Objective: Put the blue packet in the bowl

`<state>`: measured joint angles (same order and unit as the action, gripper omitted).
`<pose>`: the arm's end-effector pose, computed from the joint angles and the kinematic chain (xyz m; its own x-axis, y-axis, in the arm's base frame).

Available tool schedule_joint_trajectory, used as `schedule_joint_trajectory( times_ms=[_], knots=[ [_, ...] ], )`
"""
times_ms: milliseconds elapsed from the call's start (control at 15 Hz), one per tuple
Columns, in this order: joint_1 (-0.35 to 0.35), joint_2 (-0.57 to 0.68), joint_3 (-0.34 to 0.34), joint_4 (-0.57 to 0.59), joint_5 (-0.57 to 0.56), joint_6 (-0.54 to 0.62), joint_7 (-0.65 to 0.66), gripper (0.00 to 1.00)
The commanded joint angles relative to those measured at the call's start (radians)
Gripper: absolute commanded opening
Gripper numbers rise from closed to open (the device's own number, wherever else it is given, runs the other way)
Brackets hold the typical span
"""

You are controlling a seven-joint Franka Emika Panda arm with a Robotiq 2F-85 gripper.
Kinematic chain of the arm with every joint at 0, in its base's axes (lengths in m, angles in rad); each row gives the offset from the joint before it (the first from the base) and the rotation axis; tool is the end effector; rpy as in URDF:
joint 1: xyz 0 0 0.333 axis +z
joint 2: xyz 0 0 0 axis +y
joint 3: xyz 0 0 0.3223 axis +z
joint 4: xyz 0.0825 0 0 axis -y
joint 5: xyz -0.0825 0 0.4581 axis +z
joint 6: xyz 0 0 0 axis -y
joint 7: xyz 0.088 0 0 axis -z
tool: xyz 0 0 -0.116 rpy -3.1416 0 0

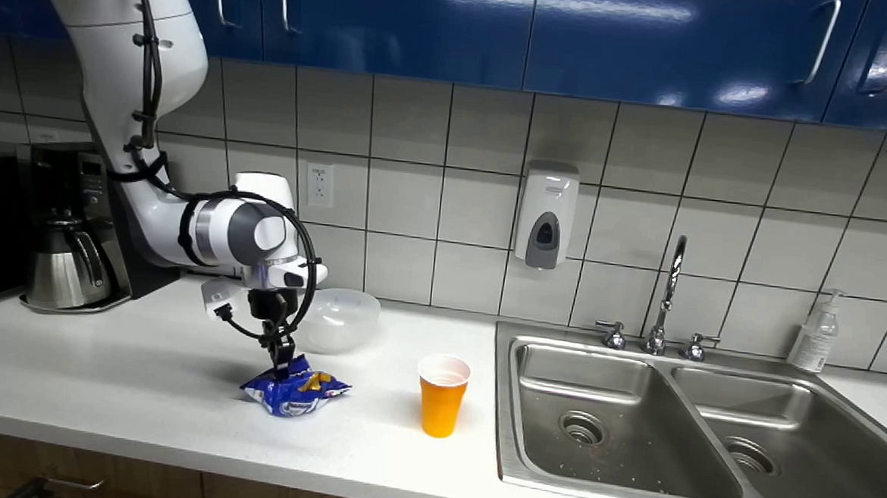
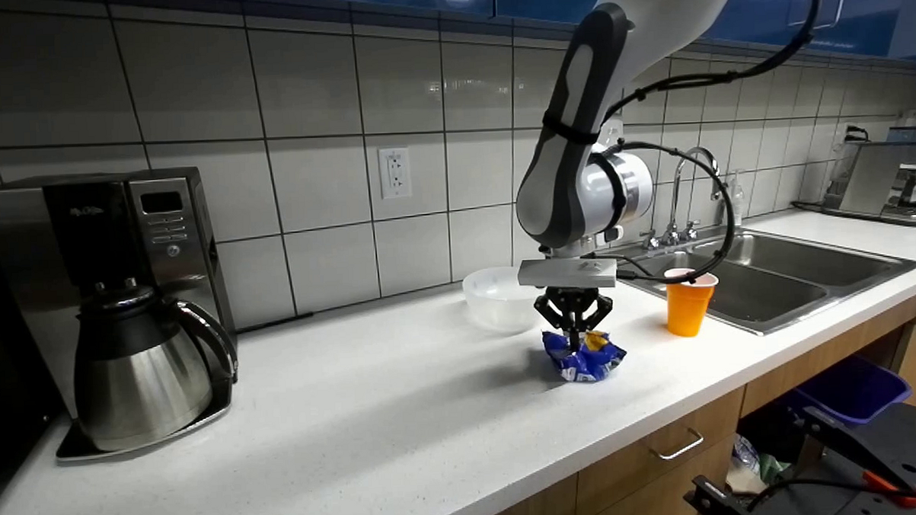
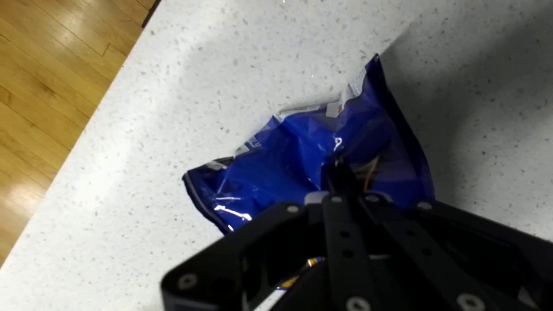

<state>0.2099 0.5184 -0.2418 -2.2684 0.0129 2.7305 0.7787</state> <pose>0.5527 -0.0338 0.0593 0.7018 -0.7106 0.0502 -0.7110 -0.6944 0.1107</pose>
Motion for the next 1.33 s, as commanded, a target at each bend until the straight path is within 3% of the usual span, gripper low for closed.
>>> schedule_joint_trajectory(
  times_ms=[0,333,800,1267],
  knots=[
    [0.009,-0.062,-0.019,-0.023,-0.043,-0.062,-0.001,0.00],
    [0.012,-0.199,-0.022,-0.056,-0.133,-0.150,-0.011,0.00],
    [-0.065,-0.389,0.044,-0.035,-0.203,-0.361,-0.044,0.00],
    [-0.163,-0.327,0.079,0.111,-0.176,-0.419,-0.152,0.00]
  ],
)
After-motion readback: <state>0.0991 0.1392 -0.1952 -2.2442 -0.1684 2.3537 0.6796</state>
